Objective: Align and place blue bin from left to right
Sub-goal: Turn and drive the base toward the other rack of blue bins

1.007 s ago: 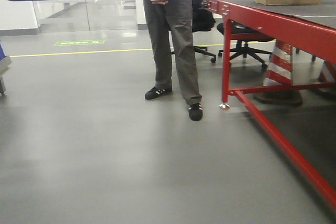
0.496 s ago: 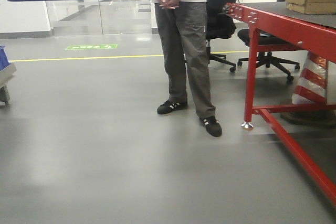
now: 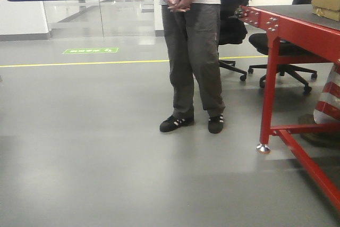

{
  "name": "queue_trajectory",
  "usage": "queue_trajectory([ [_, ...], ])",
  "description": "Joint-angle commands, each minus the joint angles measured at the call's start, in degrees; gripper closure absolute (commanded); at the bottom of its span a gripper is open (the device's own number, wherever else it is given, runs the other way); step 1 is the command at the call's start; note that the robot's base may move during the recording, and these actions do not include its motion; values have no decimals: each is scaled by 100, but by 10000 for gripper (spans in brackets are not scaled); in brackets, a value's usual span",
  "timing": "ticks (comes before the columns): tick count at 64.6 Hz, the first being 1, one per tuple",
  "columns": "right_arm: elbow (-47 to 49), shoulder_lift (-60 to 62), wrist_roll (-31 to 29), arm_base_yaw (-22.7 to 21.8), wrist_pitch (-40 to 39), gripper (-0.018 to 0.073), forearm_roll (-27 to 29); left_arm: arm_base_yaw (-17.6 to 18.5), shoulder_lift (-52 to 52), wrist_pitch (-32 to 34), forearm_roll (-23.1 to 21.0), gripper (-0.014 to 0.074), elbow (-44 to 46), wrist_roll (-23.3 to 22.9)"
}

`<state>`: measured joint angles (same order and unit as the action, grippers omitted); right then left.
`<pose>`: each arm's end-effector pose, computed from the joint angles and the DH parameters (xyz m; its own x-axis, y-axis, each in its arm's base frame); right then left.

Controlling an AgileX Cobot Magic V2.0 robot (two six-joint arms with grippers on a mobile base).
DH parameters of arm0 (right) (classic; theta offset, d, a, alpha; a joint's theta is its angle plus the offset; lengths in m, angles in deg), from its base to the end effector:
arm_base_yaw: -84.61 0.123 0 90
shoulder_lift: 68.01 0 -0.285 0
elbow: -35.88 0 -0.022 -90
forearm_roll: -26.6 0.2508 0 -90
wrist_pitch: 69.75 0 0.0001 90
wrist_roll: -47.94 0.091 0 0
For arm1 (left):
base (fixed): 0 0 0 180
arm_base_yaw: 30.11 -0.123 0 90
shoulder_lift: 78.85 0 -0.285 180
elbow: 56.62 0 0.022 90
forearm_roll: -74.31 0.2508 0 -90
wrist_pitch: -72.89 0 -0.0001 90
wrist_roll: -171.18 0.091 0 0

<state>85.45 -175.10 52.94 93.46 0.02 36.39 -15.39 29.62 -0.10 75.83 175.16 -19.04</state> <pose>0.3487 0.0690 0.4945 -0.6291 0.0482 -0.7758 -0.1877 0.9591 0.2119 0.3466 -0.0887 0.4913 -0.6484 -0.0051 -0.7613 0.1269 0.9853 -0.1147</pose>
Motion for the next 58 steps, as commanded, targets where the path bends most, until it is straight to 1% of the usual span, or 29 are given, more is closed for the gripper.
queue_trajectory([
  [1, 66, 166, -121, -14, -468, 631, -49, -20, -161, 393, 38, 708, 97, 59],
  [58, 66, 156, -121, -14, -478, 631, -49, -20, -161, 393, 38, 708, 97, 59],
])
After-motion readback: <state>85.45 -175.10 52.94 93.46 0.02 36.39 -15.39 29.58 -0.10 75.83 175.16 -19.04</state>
